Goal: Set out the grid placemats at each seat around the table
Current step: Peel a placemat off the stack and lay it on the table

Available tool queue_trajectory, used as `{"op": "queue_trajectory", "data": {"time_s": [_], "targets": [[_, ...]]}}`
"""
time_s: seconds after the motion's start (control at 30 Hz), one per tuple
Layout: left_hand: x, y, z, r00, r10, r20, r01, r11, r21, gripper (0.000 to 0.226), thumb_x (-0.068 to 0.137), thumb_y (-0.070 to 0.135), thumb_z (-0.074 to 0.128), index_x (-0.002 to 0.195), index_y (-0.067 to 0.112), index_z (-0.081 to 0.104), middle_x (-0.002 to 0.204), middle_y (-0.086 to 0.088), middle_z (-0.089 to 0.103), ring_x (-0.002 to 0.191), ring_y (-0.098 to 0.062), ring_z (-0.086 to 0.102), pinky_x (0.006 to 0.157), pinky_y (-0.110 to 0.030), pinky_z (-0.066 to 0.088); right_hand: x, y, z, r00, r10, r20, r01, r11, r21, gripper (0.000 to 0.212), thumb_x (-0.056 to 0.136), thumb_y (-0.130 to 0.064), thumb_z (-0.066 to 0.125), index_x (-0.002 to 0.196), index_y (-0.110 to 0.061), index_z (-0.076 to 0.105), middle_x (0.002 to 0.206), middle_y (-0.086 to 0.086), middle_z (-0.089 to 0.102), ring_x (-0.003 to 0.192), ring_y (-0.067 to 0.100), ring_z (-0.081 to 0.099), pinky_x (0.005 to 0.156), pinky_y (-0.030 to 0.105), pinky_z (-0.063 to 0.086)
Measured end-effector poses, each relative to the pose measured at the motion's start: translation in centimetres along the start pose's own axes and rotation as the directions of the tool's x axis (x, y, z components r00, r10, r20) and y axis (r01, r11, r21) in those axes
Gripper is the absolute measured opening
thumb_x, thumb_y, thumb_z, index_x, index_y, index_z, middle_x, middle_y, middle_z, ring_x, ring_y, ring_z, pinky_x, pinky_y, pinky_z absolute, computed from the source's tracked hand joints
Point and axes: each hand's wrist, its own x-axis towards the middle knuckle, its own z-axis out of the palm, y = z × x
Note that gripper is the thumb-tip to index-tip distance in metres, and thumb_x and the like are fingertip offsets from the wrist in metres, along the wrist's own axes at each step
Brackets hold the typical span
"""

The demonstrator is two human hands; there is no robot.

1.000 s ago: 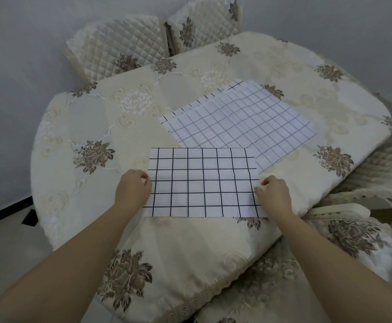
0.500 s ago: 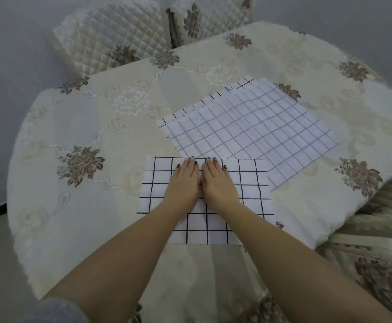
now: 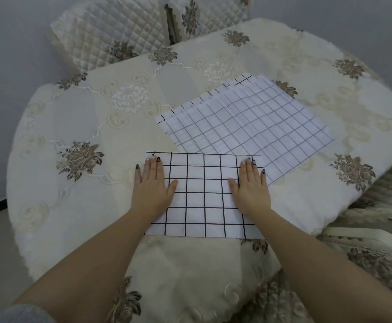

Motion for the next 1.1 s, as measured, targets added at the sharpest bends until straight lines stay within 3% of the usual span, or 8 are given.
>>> {"op": "queue_trajectory", "data": {"time_s": [0.3, 0.47, 0.7, 0.83, 0.93, 1.0, 1.07, 1.1], "targets": [[-5.8, 5.9, 0.9, 0.982, 0.188, 0.002, -0.187, 0.982, -0.035, 0.062, 0.098, 0.038, 0.017, 0.149, 0.003, 0.025, 0.156, -0.013, 0.025, 0.146, -0.026, 0.020, 0.118, -0.046, 0.018, -5.7, -6.8, 2.5, 0.960, -0.275, -0.050, 0.277, 0.960, 0.040, 0.068, 0.094, -0.045, 0.004, 0.153, -0.010, 0.005, 0.162, 0.005, -0.001, 0.150, 0.020, -0.002, 0.119, 0.041, -0.008], [-6.8, 4.8, 1.0, 0.988, 0.152, 0.033, -0.152, 0.988, -0.014, 0.064, 0.097, 0.043, 0.024, 0.145, 0.002, 0.036, 0.151, -0.014, 0.038, 0.142, -0.027, 0.033, 0.117, -0.048, 0.020, -6.8, -5.8, 3.2, 0.984, -0.179, -0.016, 0.179, 0.984, 0.010, 0.073, 0.097, -0.057, 0.009, 0.153, -0.012, -0.004, 0.160, 0.001, -0.012, 0.148, 0.014, -0.011, 0.119, 0.042, -0.011], [-7.5, 2.1, 1.0, 0.996, 0.086, 0.029, -0.086, 0.996, -0.013, 0.070, 0.096, 0.051, 0.016, 0.151, 0.008, 0.022, 0.159, -0.010, 0.022, 0.147, -0.022, 0.018, 0.119, -0.046, 0.015, -7.8, -2.1, 2.7, 0.995, -0.094, -0.012, 0.094, 0.996, 0.002, 0.079, 0.093, -0.064, 0.006, 0.152, -0.013, -0.010, 0.160, 0.001, -0.015, 0.147, 0.014, -0.015, 0.120, 0.043, -0.010], [-7.8, 1.2, 0.6, 0.994, 0.078, 0.082, -0.075, 0.996, -0.041, 0.074, 0.093, 0.054, 0.005, 0.153, 0.011, 0.011, 0.161, -0.006, 0.007, 0.149, -0.018, 0.005, 0.121, -0.042, 0.003, -8.0, -0.8, 2.2, 0.996, -0.087, 0.013, 0.088, 0.996, -0.014, 0.077, 0.094, -0.061, 0.007, 0.152, -0.013, -0.009, 0.160, -0.001, -0.015, 0.148, 0.015, -0.015, 0.120, 0.040, -0.010], [-7.1, 1.0, -0.8, 0.999, 0.033, 0.043, -0.016, 0.939, -0.343, 0.064, 0.100, 0.044, 0.019, 0.152, 0.007, 0.015, 0.161, -0.007, 0.012, 0.149, -0.019, 0.007, 0.118, -0.033, 0.001, -7.6, -0.9, 0.3, 0.997, -0.080, 0.004, 0.075, 0.953, 0.294, 0.069, 0.100, -0.050, 0.018, 0.153, -0.011, -0.002, 0.161, -0.001, -0.008, 0.149, 0.015, -0.008, 0.119, 0.033, -0.006], [-6.3, 0.2, -2.7, 0.987, -0.163, -0.016, 0.123, 0.803, -0.583, 0.052, 0.102, 0.025, 0.034, 0.148, 0.003, 0.026, 0.155, -0.013, 0.030, 0.144, -0.025, 0.025, 0.115, -0.029, 0.013, -7.1, -0.1, -1.9, 0.992, 0.104, -0.076, -0.040, 0.811, 0.584, 0.058, 0.103, -0.037, 0.026, 0.151, -0.005, 0.018, 0.160, 0.006, 0.016, 0.148, 0.019, 0.013, 0.116, 0.026, 0.006], [-5.5, -0.9, -4.9, 0.916, -0.399, 0.031, 0.303, 0.640, -0.706, 0.046, 0.100, 0.016, 0.039, 0.144, 0.003, 0.036, 0.145, -0.015, 0.043, 0.134, -0.029, 0.039, 0.110, -0.035, 0.028, -6.7, 1.3, -4.3, 0.939, 0.325, -0.109, -0.142, 0.659, 0.739, 0.047, 0.102, -0.032, 0.029, 0.128, 0.000, 0.051, 0.130, 0.016, 0.053, 0.124, 0.029, 0.046, 0.102, 0.032, 0.033], [-5.2, -1.3, -5.9, 0.875, -0.475, 0.093, 0.383, 0.564, -0.731, 0.045, 0.099, 0.014, 0.039, 0.142, 0.004, 0.039, 0.142, -0.015, 0.046, 0.130, -0.029, 0.043, 0.108, -0.037, 0.032, -6.4, 2.0, -5.2, 0.914, 0.401, -0.071, -0.204, 0.602, 0.772, 0.043, 0.101, -0.031, 0.029, 0.110, 0.000, 0.058, 0.109, 0.016, 0.058, 0.104, 0.029, 0.052, 0.087, 0.035, 0.038]]}}
